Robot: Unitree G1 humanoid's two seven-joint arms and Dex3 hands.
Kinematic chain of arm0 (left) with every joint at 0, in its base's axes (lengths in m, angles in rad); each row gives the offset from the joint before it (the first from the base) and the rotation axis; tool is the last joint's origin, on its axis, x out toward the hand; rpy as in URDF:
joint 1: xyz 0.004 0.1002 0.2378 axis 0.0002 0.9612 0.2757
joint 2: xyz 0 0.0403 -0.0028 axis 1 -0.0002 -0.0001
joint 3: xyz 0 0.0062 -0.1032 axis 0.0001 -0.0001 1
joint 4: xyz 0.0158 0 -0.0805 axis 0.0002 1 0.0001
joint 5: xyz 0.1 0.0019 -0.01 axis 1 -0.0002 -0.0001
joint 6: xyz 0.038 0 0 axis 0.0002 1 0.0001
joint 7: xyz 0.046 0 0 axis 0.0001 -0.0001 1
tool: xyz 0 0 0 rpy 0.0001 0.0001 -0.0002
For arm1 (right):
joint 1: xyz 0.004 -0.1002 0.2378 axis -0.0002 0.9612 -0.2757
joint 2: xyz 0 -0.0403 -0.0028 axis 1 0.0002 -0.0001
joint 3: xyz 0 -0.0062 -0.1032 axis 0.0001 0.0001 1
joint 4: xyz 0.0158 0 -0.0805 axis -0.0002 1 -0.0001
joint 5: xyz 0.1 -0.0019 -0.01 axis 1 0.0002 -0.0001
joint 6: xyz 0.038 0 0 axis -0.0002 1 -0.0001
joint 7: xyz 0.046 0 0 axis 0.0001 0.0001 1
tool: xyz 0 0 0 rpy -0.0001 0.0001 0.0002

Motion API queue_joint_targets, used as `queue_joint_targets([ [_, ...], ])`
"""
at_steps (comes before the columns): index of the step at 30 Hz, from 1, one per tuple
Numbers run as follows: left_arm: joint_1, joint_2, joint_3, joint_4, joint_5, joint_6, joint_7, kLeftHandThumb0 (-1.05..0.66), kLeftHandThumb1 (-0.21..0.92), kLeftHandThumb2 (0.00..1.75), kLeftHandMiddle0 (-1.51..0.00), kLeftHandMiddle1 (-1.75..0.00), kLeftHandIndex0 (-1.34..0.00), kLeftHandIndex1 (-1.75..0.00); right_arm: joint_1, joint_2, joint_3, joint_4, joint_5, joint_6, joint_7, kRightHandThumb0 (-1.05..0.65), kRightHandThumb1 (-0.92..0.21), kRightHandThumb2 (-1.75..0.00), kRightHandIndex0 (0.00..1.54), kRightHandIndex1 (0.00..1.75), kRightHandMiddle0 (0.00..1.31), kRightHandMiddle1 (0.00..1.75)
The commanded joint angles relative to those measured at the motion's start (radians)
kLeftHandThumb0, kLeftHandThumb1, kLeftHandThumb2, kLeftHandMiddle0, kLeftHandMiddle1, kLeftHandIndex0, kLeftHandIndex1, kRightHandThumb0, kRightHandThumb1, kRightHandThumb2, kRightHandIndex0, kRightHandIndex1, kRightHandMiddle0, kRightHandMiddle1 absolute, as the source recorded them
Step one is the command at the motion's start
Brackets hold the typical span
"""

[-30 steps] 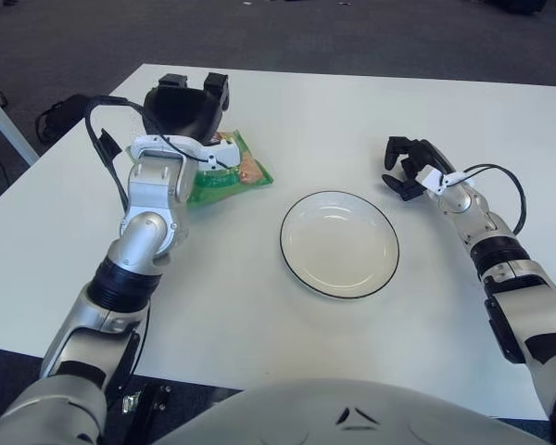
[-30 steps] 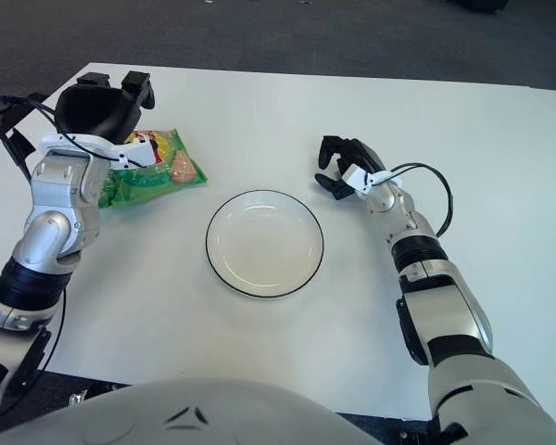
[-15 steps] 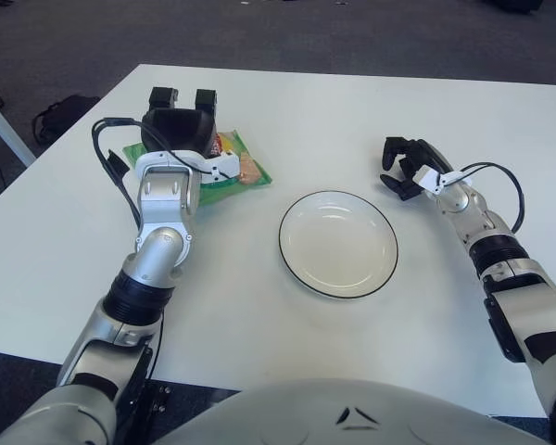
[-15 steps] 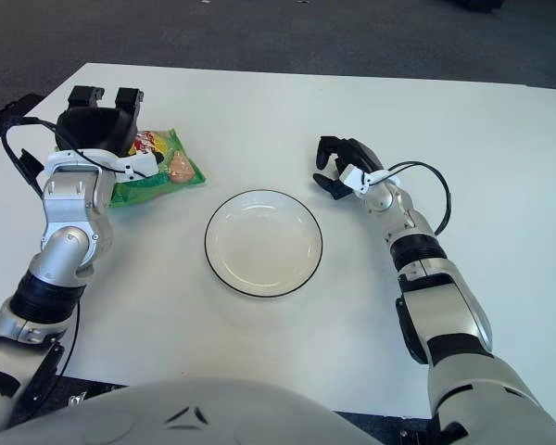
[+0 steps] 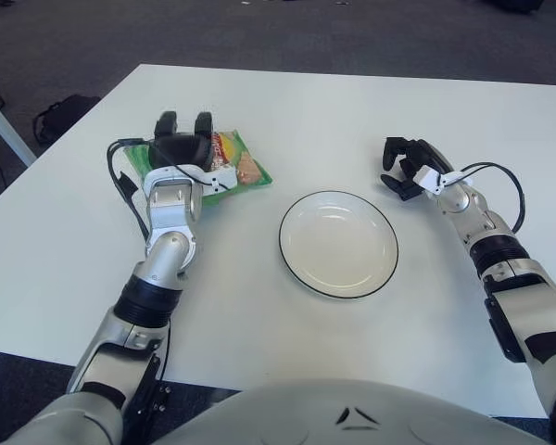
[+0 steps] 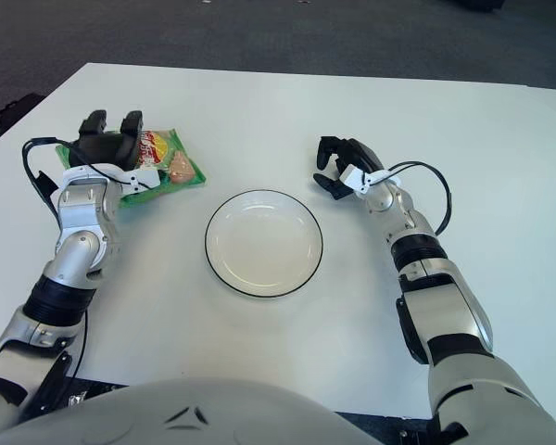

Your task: Put the snack into the plate.

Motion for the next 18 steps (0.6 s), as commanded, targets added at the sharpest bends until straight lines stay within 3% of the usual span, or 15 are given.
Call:
queue_joint_targets([
  [1, 0.033, 0.017, 0.011, 0.026, -0.070, -0.024, -0.005, -1.05, 0.92, 0.68, 0.00, 0.00, 0.00, 0.00, 0.080, 0.008, 0.026, 0.046, -0.022, 0.040, 0.047, -0.50, -0.28, -1.36, 1.16, 1.75, 0.65, 1.75],
  [7, 0.026, 0.045, 0.011, 0.109, -0.168, -0.063, 0.001, -1.05, 0.92, 0.66, 0.00, 0.00, 0.00, 0.00, 0.083, 0.002, 0.032, 0.033, -0.031, 0.041, 0.045, -0.51, -0.26, -1.38, 1.20, 1.75, 0.66, 1.75],
  [14, -0.046, 0.084, -0.006, 0.332, -0.316, -0.175, 0.054, -1.05, 0.92, 0.70, 0.00, 0.00, 0.00, 0.00, 0.091, -0.008, 0.043, 0.008, -0.048, 0.050, 0.041, -0.51, -0.25, -1.40, 1.22, 1.75, 0.67, 1.75],
  [18, -0.062, 0.098, -0.019, 0.356, -0.374, -0.194, 0.026, -1.05, 0.92, 0.73, 0.00, 0.00, 0.00, 0.00, 0.096, -0.013, 0.047, -0.006, -0.051, 0.054, 0.044, -0.51, -0.25, -1.40, 1.22, 1.75, 0.67, 1.75],
])
